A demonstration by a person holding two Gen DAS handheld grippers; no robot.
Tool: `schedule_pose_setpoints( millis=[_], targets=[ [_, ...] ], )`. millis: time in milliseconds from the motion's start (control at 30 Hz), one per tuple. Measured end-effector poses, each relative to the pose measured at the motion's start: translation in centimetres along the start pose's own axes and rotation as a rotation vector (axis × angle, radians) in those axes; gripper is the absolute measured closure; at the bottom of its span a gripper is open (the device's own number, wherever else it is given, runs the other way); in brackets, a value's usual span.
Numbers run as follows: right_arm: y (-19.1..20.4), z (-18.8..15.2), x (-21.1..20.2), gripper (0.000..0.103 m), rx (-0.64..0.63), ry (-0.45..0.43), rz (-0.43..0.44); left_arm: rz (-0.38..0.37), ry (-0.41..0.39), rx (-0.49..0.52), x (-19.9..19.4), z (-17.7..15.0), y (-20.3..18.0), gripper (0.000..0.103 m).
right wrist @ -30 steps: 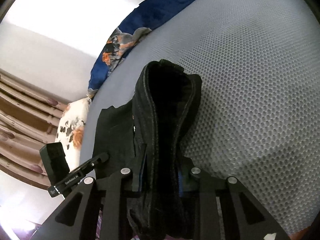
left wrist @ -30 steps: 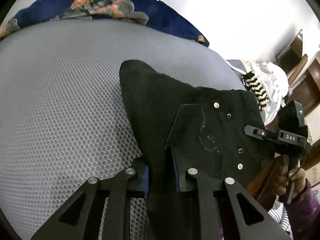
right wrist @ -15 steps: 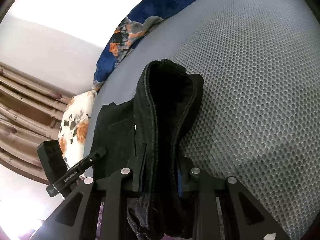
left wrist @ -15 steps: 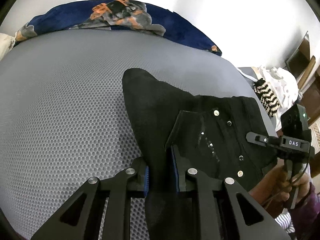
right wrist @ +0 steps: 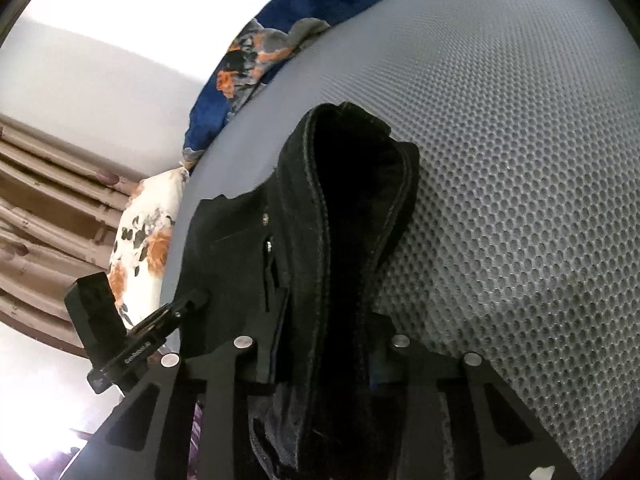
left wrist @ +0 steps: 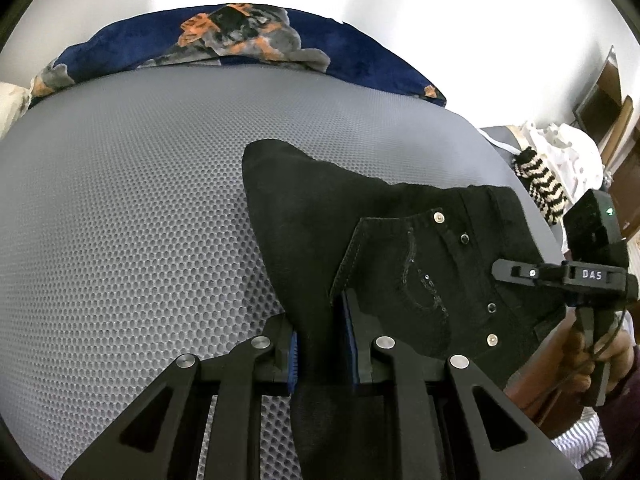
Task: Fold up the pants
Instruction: 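Grasp the jeans with the left gripper while the right gripper holds the lifted edge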
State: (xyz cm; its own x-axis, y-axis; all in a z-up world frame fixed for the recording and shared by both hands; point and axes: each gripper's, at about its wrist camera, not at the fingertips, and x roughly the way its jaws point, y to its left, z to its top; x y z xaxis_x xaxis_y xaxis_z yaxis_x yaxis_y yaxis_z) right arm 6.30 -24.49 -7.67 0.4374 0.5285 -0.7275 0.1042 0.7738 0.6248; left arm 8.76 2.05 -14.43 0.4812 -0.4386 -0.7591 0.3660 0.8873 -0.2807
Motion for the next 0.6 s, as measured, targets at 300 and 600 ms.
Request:
schedule_pose_setpoints(
  millis=[300,600],
  targets=[
    [2.0,0.3,0.0,0.076,-0.003,-0.026,0.089,0.046,-0.021,0.012,-1.1,0.6,0.5,0.084],
    [4.7,1.1,2.9,0.077,-0.023,0.002,0.141,0.098,-0.062,-0.02,-3.3,1.8,3.2,0.084]
  ],
)
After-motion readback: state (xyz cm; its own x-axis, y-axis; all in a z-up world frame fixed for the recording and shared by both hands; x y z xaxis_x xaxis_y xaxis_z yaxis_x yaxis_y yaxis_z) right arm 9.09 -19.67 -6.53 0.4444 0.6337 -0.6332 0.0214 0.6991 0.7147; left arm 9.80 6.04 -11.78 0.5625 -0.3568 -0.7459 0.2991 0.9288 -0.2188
